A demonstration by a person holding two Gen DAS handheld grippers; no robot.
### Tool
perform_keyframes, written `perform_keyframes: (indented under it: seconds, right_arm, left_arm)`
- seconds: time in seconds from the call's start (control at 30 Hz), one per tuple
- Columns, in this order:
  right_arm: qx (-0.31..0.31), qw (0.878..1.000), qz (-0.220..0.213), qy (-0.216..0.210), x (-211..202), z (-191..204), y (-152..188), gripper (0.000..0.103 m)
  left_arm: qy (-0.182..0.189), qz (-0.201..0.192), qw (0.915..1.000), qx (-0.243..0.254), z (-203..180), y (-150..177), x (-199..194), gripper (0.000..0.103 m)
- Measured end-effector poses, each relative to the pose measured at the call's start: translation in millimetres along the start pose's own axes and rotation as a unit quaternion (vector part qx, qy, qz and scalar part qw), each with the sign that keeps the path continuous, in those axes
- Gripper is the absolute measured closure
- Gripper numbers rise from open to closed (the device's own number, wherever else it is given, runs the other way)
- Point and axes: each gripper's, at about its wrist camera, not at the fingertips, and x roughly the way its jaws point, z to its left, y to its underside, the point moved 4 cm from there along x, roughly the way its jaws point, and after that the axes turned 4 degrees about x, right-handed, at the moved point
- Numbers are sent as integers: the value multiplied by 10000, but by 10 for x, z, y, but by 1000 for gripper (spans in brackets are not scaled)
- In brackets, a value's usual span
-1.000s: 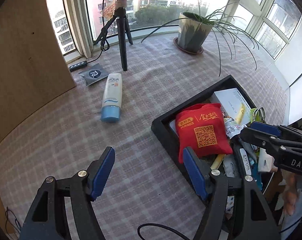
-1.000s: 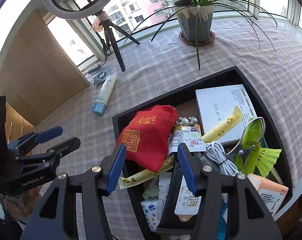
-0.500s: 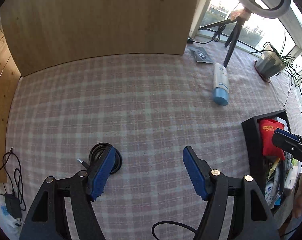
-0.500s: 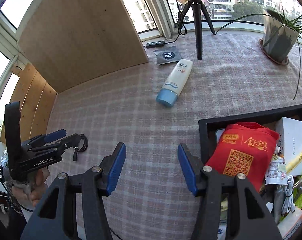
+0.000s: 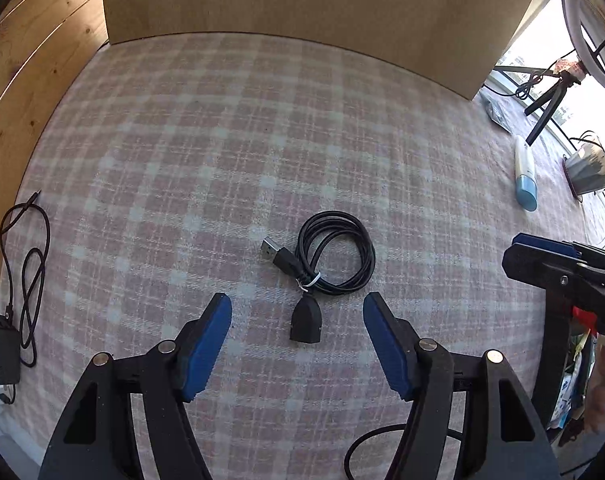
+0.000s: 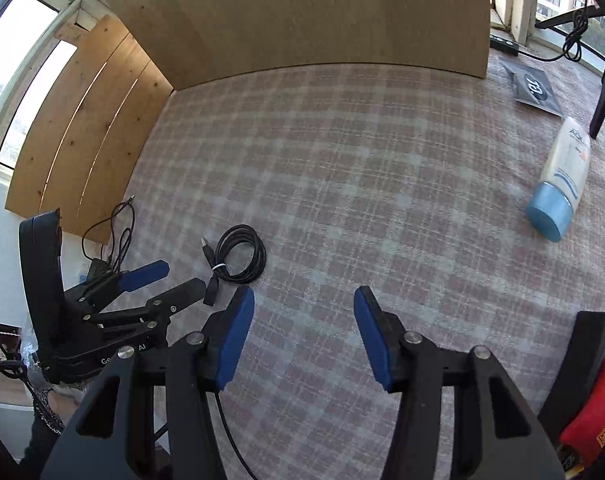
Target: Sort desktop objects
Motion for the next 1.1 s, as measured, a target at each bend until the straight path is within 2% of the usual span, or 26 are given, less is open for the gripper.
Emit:
perform_keyframes:
  seconds: [0.27, 0.53, 0.73, 0.8, 1.1]
  right_arm:
    - [-342, 9985, 338, 244, 462, 252, -149, 75]
    - [-524, 9965, 514, 392, 715, 377, -204, 80]
    - [-550, 9956, 608, 461, 817, 398, -214, 87]
    - [-508, 9955, 680, 418, 857, 390, -205, 88]
    - [24, 9968, 792, 76, 875, 221, -288, 90]
  left_arm:
    - [-241, 17, 9996, 152, -25, 36, 131, 42]
    - [-228, 146, 9994, 208, -33, 47, 264, 48]
    - [-102, 104, 9996, 238, -53, 28, 271, 53]
    - [4, 141, 9997, 211, -55, 33, 297, 57]
    - [153, 121, 9996, 198, -32, 46, 292, 60]
